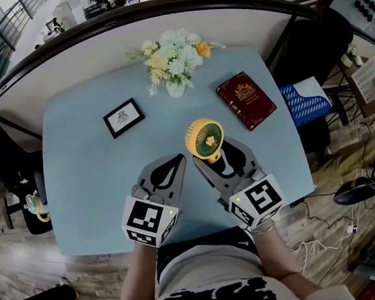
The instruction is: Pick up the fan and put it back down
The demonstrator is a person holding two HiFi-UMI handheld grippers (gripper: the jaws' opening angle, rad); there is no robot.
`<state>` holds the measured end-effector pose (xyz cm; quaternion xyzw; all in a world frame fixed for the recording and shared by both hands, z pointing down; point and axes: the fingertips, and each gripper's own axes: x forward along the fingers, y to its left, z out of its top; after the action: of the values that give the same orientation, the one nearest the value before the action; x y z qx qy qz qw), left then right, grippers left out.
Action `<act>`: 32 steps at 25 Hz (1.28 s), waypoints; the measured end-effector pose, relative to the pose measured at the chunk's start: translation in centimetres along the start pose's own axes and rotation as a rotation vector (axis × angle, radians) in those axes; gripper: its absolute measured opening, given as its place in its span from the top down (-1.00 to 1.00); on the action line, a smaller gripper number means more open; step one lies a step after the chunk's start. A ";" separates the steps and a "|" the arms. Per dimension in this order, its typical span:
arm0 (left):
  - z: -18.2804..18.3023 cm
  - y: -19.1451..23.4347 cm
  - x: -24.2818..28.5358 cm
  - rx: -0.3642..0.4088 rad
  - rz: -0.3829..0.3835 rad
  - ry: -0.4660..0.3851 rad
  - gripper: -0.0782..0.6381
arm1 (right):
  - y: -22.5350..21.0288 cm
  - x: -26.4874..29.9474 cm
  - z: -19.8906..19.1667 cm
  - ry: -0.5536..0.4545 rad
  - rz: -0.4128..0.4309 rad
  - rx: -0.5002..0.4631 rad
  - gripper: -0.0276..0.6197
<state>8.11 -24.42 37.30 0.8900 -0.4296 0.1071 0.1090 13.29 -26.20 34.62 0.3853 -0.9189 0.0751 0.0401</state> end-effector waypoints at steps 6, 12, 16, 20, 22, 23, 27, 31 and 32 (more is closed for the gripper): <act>-0.1 -0.2 0.1 -0.001 -0.003 0.006 0.75 | -0.2 0.0 -0.2 0.006 -0.008 -0.001 0.12; -0.3 0.0 0.2 -0.012 -0.001 0.007 0.75 | -0.1 0.1 -0.2 0.005 -0.008 -0.008 0.12; -0.3 0.1 0.2 -0.013 0.002 0.008 0.75 | -0.1 0.2 -0.3 0.006 -0.006 -0.005 0.12; -0.3 0.1 0.2 -0.013 0.001 0.010 0.75 | 0.0 0.3 -0.3 0.009 -0.004 -0.007 0.12; -0.4 0.1 0.2 -0.013 -0.001 0.009 0.75 | 0.0 0.3 -0.3 0.010 -0.006 -0.009 0.12; -0.4 0.1 0.2 -0.014 -0.001 0.009 0.75 | 0.0 0.4 -0.3 0.010 -0.007 -0.010 0.12; -0.4 0.1 0.1 -0.015 -0.002 0.008 0.75 | -0.1 0.3 -0.3 0.009 -0.013 -0.012 0.12; -0.6 0.2 0.0 -0.028 -0.004 0.009 0.75 | 0.1 0.5 -0.5 0.018 -0.003 -0.014 0.12; -0.7 0.2 0.0 -0.031 -0.005 0.010 0.75 | 0.1 0.5 -0.6 0.020 -0.002 -0.015 0.12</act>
<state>7.91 -24.33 38.00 0.8887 -0.4286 0.1044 0.1253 12.88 -26.36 35.25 0.3853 -0.9185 0.0719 0.0524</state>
